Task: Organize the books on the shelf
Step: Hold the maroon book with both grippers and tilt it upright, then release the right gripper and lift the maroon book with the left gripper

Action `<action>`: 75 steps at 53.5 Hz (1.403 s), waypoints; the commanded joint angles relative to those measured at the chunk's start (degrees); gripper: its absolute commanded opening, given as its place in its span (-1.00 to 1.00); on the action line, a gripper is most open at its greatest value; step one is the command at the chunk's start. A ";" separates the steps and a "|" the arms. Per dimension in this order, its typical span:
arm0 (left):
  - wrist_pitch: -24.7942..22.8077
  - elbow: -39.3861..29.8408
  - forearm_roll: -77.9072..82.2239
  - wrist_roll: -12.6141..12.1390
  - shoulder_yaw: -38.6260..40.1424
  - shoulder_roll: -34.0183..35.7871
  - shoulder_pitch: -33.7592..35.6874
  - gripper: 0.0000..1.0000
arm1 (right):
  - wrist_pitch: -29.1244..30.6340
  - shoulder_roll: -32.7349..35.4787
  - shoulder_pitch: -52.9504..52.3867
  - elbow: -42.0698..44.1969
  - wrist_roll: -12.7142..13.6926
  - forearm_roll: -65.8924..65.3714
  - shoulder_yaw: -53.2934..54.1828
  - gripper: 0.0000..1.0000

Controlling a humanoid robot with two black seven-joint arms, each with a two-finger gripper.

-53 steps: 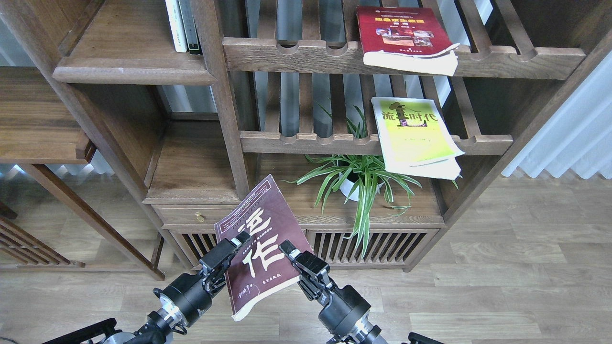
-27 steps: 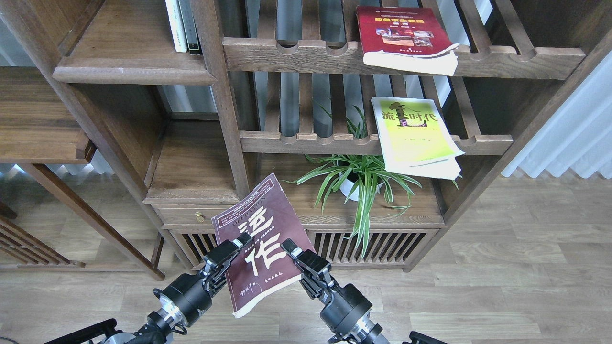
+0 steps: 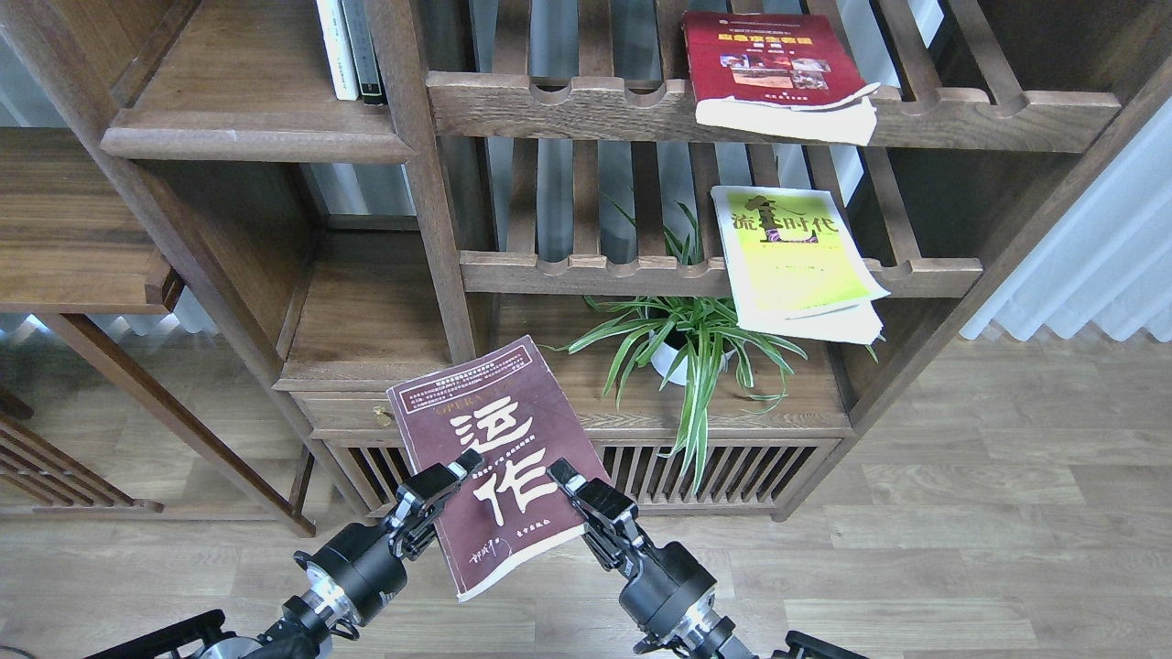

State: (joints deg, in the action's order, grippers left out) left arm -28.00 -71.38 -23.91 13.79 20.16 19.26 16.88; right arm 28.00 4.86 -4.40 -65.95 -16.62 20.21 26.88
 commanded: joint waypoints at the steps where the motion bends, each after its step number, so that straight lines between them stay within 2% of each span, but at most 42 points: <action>1: 0.00 0.02 1.14 2.55 0.15 -0.01 0.26 -0.86 | 0.00 -0.12 0.09 0.03 0.01 0.09 0.02 -0.90; 8: 0.00 0.19 2.20 3.78 0.23 0.08 0.44 -0.88 | 0.00 -0.12 0.27 0.03 0.01 0.09 -0.07 -0.88; 17: 0.00 0.54 2.28 3.78 0.06 0.51 0.35 -0.89 | 0.00 -0.12 0.18 0.03 0.01 0.00 -0.07 -0.71; 27: 0.00 0.98 2.72 3.61 0.06 0.60 0.18 -0.89 | 0.00 0.06 0.18 0.12 -0.08 0.00 -0.07 -0.37; 36: 0.00 1.07 2.72 2.99 0.06 0.78 -0.09 -0.90 | 0.00 0.23 0.09 0.12 -0.08 0.00 0.63 0.20; 40: 0.00 1.07 2.72 2.73 0.06 0.78 -0.18 -0.90 | 0.00 0.23 0.45 0.12 -0.08 0.00 1.95 0.30; 45: 0.00 1.77 2.99 0.71 0.59 0.78 -0.09 -0.92 | 0.00 0.06 0.53 0.29 -0.08 0.00 4.23 0.44; 47: 0.00 2.39 3.08 -1.13 1.02 0.78 -0.18 -0.92 | 0.00 -0.03 0.53 0.73 -0.08 0.09 5.81 0.55; 51: 0.00 2.48 3.08 -2.45 1.20 0.69 -0.26 -0.93 | 0.00 -0.03 0.53 1.43 -0.17 0.09 8.18 0.69; 54: 0.00 2.39 3.25 -2.72 1.20 0.87 -0.18 -0.95 | 0.00 -0.03 0.71 1.79 -0.17 0.09 10.29 0.76; 66: 0.00 2.21 9.04 -2.54 1.11 2.18 -0.18 -1.00 | 0.00 -0.20 0.62 3.72 -0.34 0.09 12.32 0.76; 75: 0.00 2.21 13.18 -3.42 3.31 2.80 0.26 -1.00 | 0.00 -0.91 0.62 6.09 -0.34 0.09 12.41 0.76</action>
State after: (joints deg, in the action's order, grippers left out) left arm -27.98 -69.21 -13.84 11.05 21.69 21.53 16.93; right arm 28.00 4.59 -3.80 -61.34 -16.96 20.35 39.24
